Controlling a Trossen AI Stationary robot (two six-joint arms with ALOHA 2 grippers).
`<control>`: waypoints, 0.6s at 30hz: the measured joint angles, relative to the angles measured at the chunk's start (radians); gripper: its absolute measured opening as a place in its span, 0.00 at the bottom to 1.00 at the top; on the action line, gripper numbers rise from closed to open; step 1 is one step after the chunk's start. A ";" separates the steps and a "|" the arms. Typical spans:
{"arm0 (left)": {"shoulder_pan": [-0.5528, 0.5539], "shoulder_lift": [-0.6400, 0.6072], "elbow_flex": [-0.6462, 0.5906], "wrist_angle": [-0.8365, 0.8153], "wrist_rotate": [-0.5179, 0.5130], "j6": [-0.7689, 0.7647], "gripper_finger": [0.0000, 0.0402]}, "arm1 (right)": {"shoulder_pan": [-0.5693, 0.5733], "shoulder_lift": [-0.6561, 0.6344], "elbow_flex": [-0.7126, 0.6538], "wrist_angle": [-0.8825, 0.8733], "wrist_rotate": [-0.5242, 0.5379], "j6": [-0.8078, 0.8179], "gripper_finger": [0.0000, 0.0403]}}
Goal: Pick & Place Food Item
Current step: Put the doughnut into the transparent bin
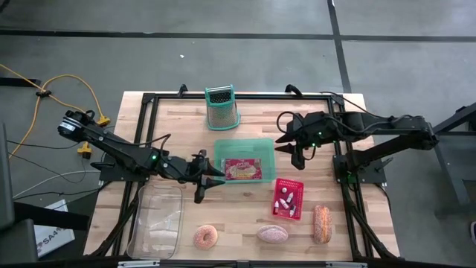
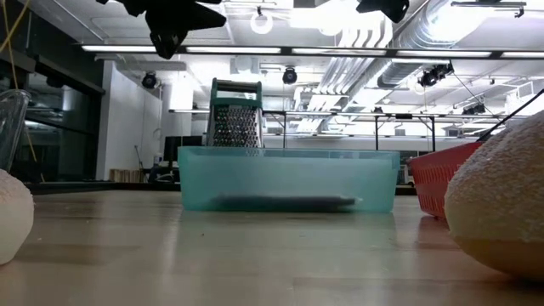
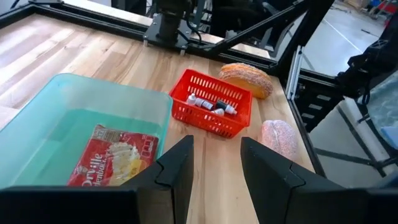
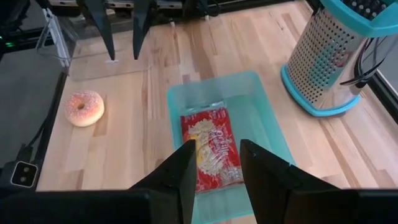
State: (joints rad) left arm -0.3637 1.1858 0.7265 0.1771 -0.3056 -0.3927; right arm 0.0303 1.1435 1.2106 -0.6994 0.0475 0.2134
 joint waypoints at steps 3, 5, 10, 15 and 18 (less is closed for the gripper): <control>0.000 0.000 0.000 0.015 0.000 0.000 0.32 | 0.000 -0.001 0.000 0.000 0.000 0.000 0.28; 0.001 0.000 0.000 0.013 0.000 0.000 0.32 | 0.000 -0.001 0.000 0.000 0.000 0.000 0.28; 0.010 0.000 0.000 0.005 -0.001 0.000 0.32 | 0.000 0.000 0.000 0.000 0.002 0.000 0.28; 0.010 0.000 0.000 0.005 -0.001 0.001 0.32 | 0.000 0.000 0.000 0.000 0.002 0.000 0.28; 0.007 0.000 0.000 -0.006 -0.001 0.001 0.32 | 0.000 0.000 0.000 0.000 0.002 0.000 0.28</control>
State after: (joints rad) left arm -0.3565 1.1858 0.7265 0.1716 -0.3061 -0.3920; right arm 0.0307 1.1431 1.2106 -0.6994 0.0498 0.2131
